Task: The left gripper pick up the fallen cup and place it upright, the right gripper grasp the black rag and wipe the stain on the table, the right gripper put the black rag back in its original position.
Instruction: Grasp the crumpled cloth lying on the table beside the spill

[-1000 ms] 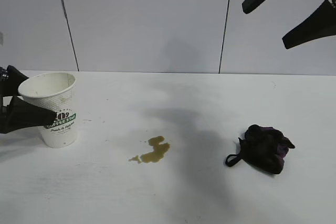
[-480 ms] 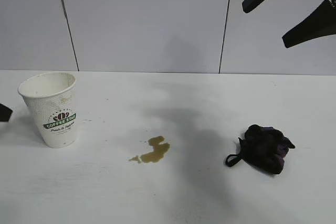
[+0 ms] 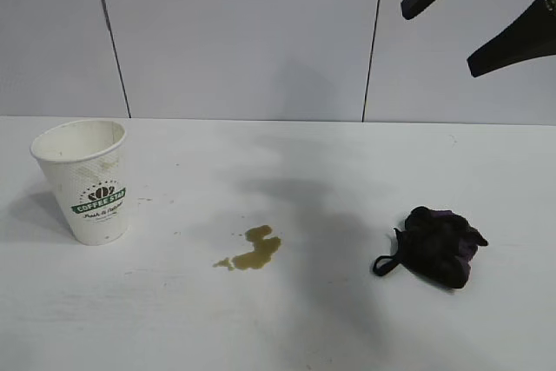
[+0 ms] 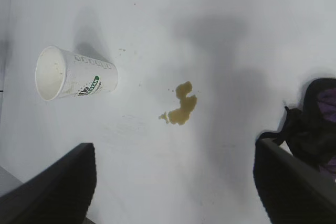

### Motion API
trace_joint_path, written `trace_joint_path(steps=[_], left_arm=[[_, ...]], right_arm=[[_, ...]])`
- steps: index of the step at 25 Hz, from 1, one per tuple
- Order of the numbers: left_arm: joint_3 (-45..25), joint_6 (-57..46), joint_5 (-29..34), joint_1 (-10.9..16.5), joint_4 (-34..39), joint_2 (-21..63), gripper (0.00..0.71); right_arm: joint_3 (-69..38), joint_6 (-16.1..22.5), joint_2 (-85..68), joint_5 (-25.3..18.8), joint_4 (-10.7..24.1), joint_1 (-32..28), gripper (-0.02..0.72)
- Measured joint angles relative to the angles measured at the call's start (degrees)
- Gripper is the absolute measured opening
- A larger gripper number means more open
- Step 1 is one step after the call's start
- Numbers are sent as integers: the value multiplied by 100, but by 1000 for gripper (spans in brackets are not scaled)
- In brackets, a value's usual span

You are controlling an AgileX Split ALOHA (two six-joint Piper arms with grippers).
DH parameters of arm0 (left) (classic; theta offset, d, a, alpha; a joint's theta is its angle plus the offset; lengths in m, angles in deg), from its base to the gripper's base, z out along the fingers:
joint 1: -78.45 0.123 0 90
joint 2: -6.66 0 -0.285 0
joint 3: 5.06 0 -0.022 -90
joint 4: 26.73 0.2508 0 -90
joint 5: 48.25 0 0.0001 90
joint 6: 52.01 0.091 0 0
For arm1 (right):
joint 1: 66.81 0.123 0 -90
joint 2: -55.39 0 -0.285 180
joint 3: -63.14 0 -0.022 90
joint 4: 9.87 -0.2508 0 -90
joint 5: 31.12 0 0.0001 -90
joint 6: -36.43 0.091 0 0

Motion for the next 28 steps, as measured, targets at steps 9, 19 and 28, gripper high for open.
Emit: trace_joint_path(steps=[9, 19, 28], left_arm=[[1659, -2544, 231, -2, 2571, 1075, 600], [3307, -5334, 1729, -2, 6154, 2430, 600], [3073, -5513, 3250, -317, 6466, 4430, 600]], right_arm=[[0, 0, 0, 0, -4, 0, 568], [0, 0, 0, 6, -4, 0, 568], [0, 0, 0, -83, 2, 0, 568]])
